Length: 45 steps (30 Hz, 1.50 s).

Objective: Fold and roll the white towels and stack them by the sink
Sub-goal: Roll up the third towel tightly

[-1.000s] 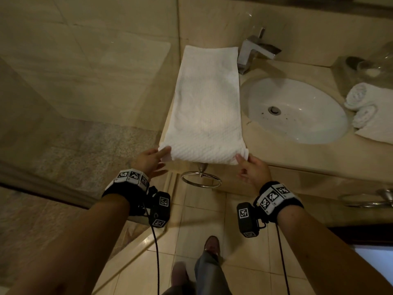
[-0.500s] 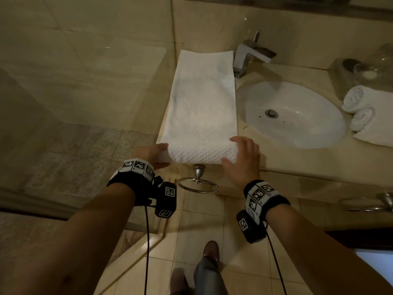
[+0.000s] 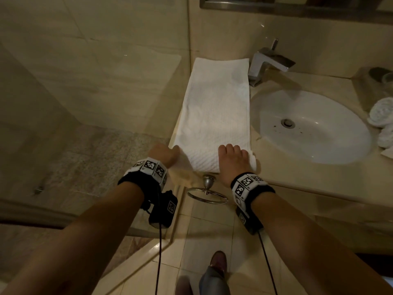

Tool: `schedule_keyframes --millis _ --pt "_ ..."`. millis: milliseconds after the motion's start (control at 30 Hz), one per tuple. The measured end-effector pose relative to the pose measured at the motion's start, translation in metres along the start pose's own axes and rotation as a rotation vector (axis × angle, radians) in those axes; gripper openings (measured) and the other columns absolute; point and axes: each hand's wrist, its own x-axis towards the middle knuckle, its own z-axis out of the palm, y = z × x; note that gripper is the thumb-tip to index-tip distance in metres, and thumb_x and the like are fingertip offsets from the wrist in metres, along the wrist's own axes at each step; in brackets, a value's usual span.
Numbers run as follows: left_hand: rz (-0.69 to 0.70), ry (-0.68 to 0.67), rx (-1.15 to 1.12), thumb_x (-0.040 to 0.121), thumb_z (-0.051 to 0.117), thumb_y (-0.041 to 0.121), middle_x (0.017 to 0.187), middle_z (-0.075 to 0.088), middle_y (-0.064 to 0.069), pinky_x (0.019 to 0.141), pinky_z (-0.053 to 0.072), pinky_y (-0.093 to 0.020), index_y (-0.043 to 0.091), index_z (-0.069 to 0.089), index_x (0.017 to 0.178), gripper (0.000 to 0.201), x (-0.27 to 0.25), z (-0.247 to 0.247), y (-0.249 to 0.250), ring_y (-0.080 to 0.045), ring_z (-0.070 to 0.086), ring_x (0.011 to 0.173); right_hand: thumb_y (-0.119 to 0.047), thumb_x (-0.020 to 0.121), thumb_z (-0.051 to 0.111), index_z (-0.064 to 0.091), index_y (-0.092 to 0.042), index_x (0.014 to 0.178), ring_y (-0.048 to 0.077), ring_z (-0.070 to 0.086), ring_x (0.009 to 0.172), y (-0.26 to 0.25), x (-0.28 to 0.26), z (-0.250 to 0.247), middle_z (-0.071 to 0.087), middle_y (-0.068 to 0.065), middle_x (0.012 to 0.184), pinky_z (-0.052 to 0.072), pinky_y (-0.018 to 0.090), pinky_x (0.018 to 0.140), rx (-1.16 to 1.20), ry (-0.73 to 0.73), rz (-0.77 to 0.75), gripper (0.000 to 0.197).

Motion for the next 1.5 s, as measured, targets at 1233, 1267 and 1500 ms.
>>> schedule_keyframes --millis 1233,1267,1500 --pt "0.803 0.003 0.949 0.074 0.067 0.048 0.116 0.046 -0.007 0.087 0.041 -0.035 0.013 0.041 0.120 0.064 0.030 0.037 0.079 -0.023 0.045 0.105 -0.042 0.074 0.063 0.046 -0.014 0.121 0.025 0.046 0.112 0.010 0.062 -0.017 0.051 0.006 0.122 0.036 0.035 0.099 0.290 -0.138 0.051 0.057" --pt "0.795 -0.046 0.931 0.074 0.068 0.047 0.118 0.048 -0.007 0.089 0.042 -0.034 0.013 0.042 0.122 0.064 0.035 0.036 0.084 -0.023 0.047 0.107 -0.042 0.073 0.064 0.044 -0.014 0.122 0.025 0.044 0.112 0.009 0.060 -0.017 0.048 0.006 0.123 0.035 0.035 0.100 0.290 -0.105 0.061 0.060" --pt "0.590 -0.322 0.749 0.072 0.070 0.031 0.114 0.061 -0.005 0.084 0.051 -0.031 0.015 0.056 0.113 0.046 0.059 0.025 0.102 -0.023 0.059 0.102 -0.031 0.064 0.068 0.037 -0.012 0.126 0.026 0.039 0.113 0.014 0.068 -0.036 0.040 0.006 0.122 0.035 0.037 0.099 0.085 -0.208 -0.129 0.073"
